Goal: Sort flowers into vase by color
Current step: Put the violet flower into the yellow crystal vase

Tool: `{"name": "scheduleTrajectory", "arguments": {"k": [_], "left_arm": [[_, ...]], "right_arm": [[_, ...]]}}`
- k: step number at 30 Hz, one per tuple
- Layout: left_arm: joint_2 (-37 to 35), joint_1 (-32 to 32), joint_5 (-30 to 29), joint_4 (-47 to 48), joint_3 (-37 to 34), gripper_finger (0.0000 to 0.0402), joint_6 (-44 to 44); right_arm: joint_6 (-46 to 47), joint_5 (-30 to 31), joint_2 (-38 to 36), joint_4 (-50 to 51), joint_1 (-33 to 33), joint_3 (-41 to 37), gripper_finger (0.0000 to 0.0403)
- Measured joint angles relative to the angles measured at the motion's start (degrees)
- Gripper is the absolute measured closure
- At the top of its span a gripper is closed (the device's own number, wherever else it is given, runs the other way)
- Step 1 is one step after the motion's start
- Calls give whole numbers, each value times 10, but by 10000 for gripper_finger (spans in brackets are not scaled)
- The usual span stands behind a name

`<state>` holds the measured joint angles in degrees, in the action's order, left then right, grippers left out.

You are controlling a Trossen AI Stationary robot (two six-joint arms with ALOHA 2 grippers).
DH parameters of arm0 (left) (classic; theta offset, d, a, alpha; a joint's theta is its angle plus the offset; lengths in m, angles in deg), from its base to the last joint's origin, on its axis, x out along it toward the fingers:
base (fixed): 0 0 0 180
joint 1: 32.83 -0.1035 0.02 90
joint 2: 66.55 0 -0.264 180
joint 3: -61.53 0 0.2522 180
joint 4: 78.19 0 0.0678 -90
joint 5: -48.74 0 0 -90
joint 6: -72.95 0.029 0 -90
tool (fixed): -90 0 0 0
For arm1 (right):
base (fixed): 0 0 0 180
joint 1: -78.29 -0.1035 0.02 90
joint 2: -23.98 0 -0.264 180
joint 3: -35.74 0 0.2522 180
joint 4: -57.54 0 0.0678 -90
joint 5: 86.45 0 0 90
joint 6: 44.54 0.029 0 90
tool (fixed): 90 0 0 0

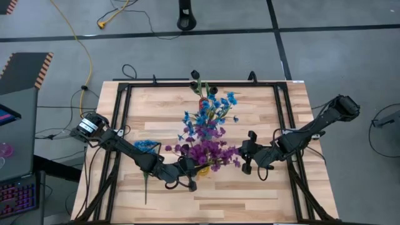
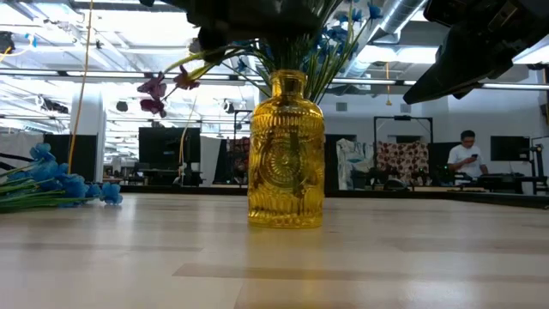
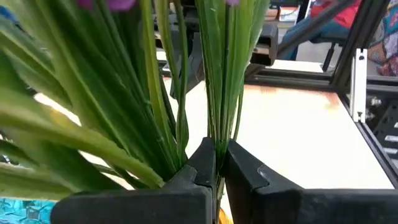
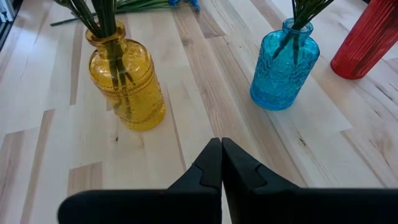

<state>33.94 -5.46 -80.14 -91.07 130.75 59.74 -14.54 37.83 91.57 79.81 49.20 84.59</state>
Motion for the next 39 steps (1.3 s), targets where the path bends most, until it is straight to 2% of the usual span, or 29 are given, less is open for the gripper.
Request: {"name": "scheduleTrajectory", "arguments": {"k": [5,8,17,23,29,39], "left_arm": [[0,0,1,2,0,401,0],[0,0,1,-2,0,386,0],[-16,2,9,-6,0,262,27],[-63,13,16,22,0,209,39],[-113,27,16,88,0,198,36],[-170,35,16,97,0,200,36]], "right_arm": [[0,0,0,0,0,0,370],[0,0,0,0,0,0,370],[0,0,0,0,0,0,370],[0,0,0,0,0,0,370],[0,0,0,0,0,0,370],[0,0,0,0,0,0,370]]}}
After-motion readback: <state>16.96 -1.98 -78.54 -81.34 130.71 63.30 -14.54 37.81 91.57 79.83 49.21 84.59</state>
